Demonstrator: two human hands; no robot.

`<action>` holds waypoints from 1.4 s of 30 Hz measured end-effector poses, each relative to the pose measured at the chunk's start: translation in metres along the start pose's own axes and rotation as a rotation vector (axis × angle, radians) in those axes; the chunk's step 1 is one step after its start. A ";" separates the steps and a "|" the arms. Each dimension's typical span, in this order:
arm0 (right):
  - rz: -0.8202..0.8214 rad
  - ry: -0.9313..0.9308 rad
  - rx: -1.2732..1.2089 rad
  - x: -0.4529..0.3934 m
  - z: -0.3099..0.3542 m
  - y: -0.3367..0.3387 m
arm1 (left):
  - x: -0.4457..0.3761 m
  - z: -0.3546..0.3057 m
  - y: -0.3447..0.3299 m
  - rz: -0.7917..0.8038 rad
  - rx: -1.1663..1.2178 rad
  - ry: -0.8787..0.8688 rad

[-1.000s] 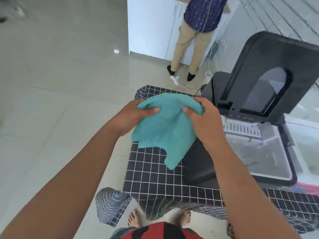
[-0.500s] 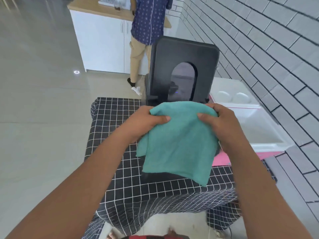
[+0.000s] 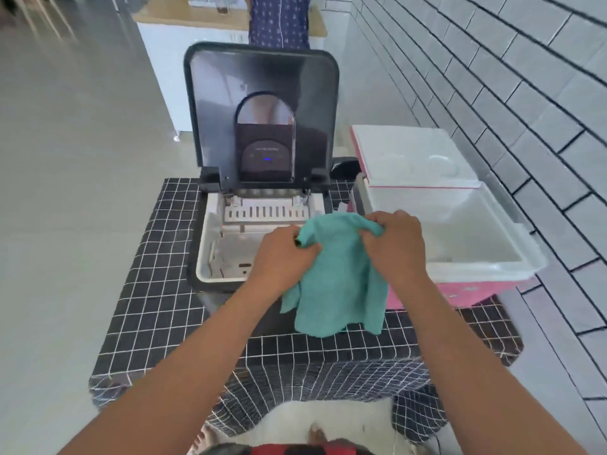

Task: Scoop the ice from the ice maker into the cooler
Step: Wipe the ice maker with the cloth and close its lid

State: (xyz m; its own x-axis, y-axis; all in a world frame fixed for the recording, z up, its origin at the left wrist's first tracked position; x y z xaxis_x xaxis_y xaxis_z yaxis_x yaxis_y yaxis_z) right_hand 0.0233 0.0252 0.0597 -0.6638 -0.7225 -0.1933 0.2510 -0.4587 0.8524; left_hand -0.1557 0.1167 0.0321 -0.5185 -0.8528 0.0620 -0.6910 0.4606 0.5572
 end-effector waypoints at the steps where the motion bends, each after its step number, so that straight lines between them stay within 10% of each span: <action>1: 0.007 0.033 -0.012 -0.001 0.002 -0.007 | 0.004 0.001 -0.002 -0.053 -0.066 -0.019; 7: 0.032 0.159 -0.469 0.036 0.013 -0.041 | 0.029 0.019 -0.005 -0.285 -0.313 -0.122; 15: -0.092 0.295 -0.323 0.056 0.000 -0.053 | 0.059 0.025 0.014 -0.379 -0.278 -0.291; 34: -0.007 0.635 -0.506 0.069 -0.005 -0.061 | 0.077 0.031 0.001 -0.158 -0.535 -0.625; 42: -0.046 0.295 -0.647 0.082 -0.018 -0.061 | 0.064 0.018 -0.008 -0.004 -0.570 -0.640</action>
State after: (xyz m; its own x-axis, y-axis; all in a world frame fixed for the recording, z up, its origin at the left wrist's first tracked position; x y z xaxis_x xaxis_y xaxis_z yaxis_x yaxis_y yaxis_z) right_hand -0.0338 -0.0155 -0.0167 -0.4883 -0.7630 -0.4235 0.6560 -0.6410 0.3984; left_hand -0.1928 0.0629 0.0166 -0.8194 -0.4723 -0.3248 -0.4237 0.1176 0.8981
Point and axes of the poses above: each hand's wrist, its own x-axis away from the middle knuckle, its own y-axis out of the back of the hand, z = x × y, the point moved 5 cm from there along -x, towards the middle knuckle
